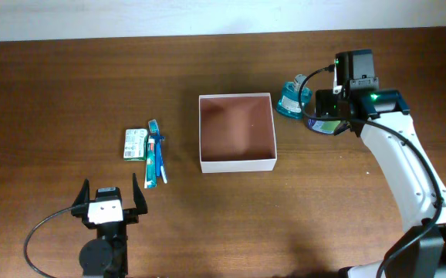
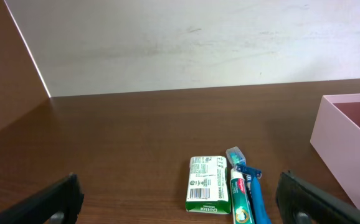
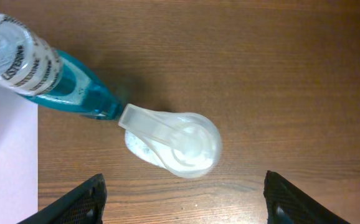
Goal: Pack container
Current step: 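Move the right gripper over the white-pump hand soap bottle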
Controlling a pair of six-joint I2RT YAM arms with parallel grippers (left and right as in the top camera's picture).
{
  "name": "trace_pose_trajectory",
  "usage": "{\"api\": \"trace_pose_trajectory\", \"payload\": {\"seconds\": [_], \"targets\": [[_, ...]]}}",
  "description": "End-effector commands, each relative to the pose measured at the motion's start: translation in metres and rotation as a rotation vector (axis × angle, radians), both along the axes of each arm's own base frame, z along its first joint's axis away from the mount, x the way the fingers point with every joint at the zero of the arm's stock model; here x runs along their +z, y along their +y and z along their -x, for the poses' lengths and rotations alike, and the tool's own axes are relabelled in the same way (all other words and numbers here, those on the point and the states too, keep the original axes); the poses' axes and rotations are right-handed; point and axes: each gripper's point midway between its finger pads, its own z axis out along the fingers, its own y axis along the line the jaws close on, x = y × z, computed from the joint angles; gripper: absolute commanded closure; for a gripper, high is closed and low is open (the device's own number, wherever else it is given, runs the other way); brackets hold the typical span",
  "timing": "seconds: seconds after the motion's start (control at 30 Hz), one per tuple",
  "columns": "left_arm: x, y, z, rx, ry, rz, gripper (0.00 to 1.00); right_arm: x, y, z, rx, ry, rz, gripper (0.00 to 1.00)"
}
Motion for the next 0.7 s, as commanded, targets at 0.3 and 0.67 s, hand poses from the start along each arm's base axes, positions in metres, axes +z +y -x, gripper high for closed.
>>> {"api": "trace_pose_trajectory", "payload": {"seconds": [0.3,0.67], "targets": [[-0.002,-0.0014,-0.0002,-0.01,0.004,-0.016,0.01,-0.0009,0.0007,-0.0142,0.23,-0.015,-0.131,0.27],[-0.002,-0.0014,-0.0002,-0.01,0.004,-0.016,0.01,-0.0008,0.0034,-0.0075,0.461,-0.029,-0.197,0.31]]}}
